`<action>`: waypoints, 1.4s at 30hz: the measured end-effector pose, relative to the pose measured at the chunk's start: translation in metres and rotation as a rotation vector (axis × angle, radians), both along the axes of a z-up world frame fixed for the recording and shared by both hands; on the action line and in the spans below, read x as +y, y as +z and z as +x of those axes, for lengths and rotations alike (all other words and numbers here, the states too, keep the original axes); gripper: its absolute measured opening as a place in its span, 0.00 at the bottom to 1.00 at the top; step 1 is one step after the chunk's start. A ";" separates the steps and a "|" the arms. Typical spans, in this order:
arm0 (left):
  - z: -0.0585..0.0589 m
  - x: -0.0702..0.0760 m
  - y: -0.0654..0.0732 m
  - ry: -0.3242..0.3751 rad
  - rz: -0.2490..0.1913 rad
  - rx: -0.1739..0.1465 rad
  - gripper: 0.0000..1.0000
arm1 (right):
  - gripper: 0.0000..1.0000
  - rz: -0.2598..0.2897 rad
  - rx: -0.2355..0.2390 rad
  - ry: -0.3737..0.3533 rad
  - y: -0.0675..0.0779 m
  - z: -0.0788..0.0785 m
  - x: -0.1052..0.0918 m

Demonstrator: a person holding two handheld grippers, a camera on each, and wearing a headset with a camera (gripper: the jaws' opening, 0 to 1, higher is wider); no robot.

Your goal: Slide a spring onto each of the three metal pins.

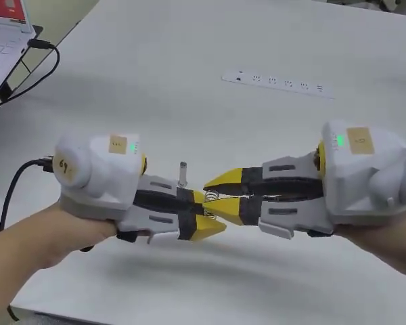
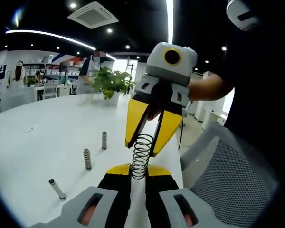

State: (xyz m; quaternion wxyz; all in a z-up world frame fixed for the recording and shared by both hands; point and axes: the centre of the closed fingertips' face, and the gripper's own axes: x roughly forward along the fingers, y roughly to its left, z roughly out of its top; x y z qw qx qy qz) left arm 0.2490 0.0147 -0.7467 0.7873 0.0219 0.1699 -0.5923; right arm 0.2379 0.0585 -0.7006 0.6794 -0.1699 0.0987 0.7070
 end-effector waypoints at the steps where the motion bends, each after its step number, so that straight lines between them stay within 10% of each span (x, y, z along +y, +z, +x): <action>1: 0.000 0.000 0.000 0.002 0.000 0.002 0.02 | 0.07 0.000 -0.002 0.000 0.000 0.000 0.000; 24: 0.000 0.001 0.008 0.012 -0.023 0.006 0.02 | 0.07 0.201 0.178 -0.097 0.010 0.006 -0.005; 33: 0.000 0.000 0.009 0.015 -0.035 0.021 0.02 | 0.07 0.166 0.053 -0.060 0.013 0.002 -0.004; 42: 0.001 -0.001 0.014 0.028 -0.055 0.030 0.03 | 0.07 0.153 0.022 -0.043 0.017 0.003 -0.003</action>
